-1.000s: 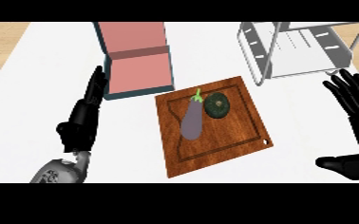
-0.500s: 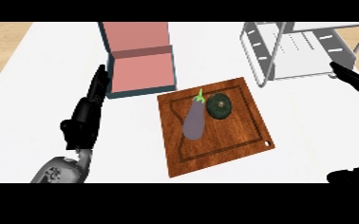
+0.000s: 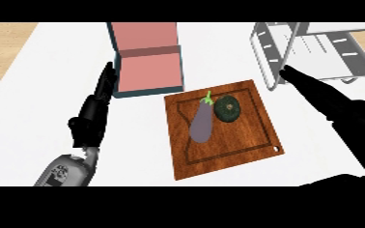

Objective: Pick the squash from the cutting board and place it in the tiered basket

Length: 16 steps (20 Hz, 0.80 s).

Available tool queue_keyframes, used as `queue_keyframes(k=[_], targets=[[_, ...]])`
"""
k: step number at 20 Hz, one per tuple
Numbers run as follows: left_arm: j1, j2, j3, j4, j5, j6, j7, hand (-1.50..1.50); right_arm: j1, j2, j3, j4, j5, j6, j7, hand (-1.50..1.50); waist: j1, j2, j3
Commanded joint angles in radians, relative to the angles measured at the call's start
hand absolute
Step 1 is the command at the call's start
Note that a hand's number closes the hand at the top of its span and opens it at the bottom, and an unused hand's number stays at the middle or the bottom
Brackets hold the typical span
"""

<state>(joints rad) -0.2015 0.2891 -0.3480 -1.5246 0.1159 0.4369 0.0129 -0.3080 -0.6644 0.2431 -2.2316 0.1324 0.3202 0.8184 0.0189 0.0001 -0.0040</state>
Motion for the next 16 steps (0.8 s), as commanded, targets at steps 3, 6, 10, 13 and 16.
queue_keyframes(k=[3,6,10,13,16], targets=[[-0.02,-0.023,0.023,0.032,-0.018,-0.021,0.002,0.0,-0.252,0.17,0.206,0.108,0.098,0.03,0.236,-1.5,-0.002,0.001,0.002],[0.042,0.004,0.044,0.007,0.003,-0.063,-0.026,0.0,-0.303,0.209,0.206,0.135,0.044,0.083,0.335,-1.5,-0.004,-0.001,0.002],[0.005,-0.06,-0.005,-0.013,-0.078,0.025,0.039,0.0,-0.358,0.222,0.203,0.204,0.012,0.112,0.382,-1.5,-0.008,-0.002,0.002],[0.036,-0.036,0.034,-0.012,-0.045,-0.027,0.003,0.0,-0.26,0.19,0.217,0.188,0.043,0.108,0.346,-1.5,-0.016,-0.002,0.003],[0.054,-0.033,0.044,-0.041,-0.046,-0.027,0.018,0.0,-0.243,0.155,0.215,0.167,0.028,0.136,0.351,-1.5,-0.017,-0.003,0.003]])
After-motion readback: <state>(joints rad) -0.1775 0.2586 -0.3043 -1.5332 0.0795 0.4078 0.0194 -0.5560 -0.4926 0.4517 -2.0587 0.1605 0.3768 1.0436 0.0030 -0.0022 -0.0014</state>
